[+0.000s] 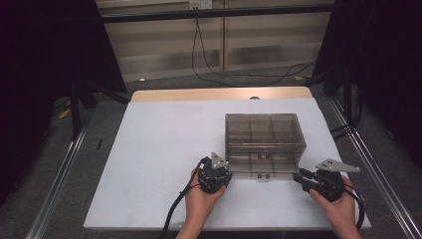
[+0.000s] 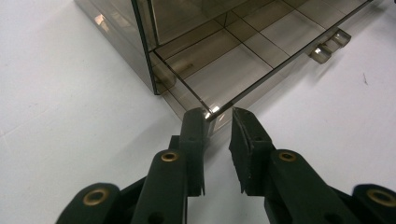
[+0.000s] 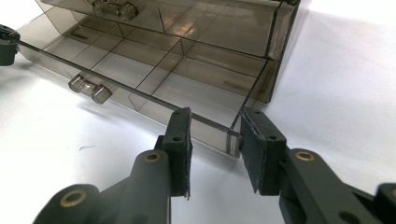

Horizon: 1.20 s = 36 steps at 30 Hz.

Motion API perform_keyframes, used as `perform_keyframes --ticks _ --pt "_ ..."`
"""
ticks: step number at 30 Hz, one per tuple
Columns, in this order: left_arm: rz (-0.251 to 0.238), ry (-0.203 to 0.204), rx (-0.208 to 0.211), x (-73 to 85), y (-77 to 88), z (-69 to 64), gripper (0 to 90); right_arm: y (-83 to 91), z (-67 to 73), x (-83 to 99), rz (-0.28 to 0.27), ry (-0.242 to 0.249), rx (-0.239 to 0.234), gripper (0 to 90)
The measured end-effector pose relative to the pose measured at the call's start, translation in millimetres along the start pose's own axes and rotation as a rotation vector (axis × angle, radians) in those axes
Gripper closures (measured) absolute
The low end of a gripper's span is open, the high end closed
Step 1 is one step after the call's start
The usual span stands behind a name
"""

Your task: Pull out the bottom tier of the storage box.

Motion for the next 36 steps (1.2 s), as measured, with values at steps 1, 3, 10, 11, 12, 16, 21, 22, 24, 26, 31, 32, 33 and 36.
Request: perform_keyframes --ticks 1,3,10,11,12,16,21,22,24,26,31,32,33,36 --pt "0.005 -0.004 0.000 0.3 0.4 0.2 75.4 0.5 0.2 0.3 0.000 -0.001 -0.003 64.6" --pt "0.010 -0.005 0.003 0.9 1.4 -0.3 75.6 1.2 0.6 0.6 0.002 -0.001 -0.003 64.6" --pt "0.014 -0.007 0.006 1.6 2.6 -1.2 75.8 2.4 1.0 1.1 0.002 0.002 -0.007 64.6" --pt "0.017 -0.009 0.005 1.7 3.0 -0.9 76.0 2.9 0.9 1.5 0.002 0.001 -0.011 64.6" --pt "0.016 -0.007 0.010 1.9 3.1 -0.9 76.0 2.9 0.9 1.5 0.002 0.001 -0.011 64.6" --pt "0.011 -0.013 0.020 3.3 3.8 -0.5 76.2 3.9 1.3 2.0 0.001 0.005 -0.016 64.8" --pt "0.002 -0.008 0.025 4.7 4.3 -1.5 76.5 4.5 1.2 2.5 0.000 0.005 -0.020 64.9" --pt "0.006 -0.011 0.026 4.8 4.6 -1.6 76.5 4.7 1.3 2.6 0.000 0.004 -0.021 64.8" --pt "0.008 -0.013 0.026 5.2 5.1 -1.7 76.6 5.2 1.4 3.1 0.002 0.007 -0.021 64.8" --pt "0.004 -0.009 0.027 5.5 5.0 -2.4 76.6 5.5 1.7 3.3 0.003 0.007 -0.021 64.8" --pt "0.012 -0.011 0.027 6.4 6.0 -2.7 76.8 6.3 2.3 3.7 0.002 0.003 -0.024 64.7" --pt "0.014 -0.014 0.028 6.6 6.2 -2.6 76.9 6.4 2.3 3.9 0.003 0.007 -0.022 64.4" --pt "0.014 -0.014 0.029 6.7 6.2 -2.7 76.9 6.4 2.3 3.9 0.003 0.007 -0.022 64.4" --pt "0.013 -0.014 0.035 6.9 6.2 -2.6 77.0 6.6 2.2 4.0 0.004 0.009 -0.022 64.4"
Point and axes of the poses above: each handheld gripper's, and its own axes: y roughly backward along the jaws, x roughly out of its underside, z roughly to its left, the point moved 3 cm from there along -y, roughly forward along the jaws, and after that the axes turned 1 degree about -z, right-handed, at the moved point
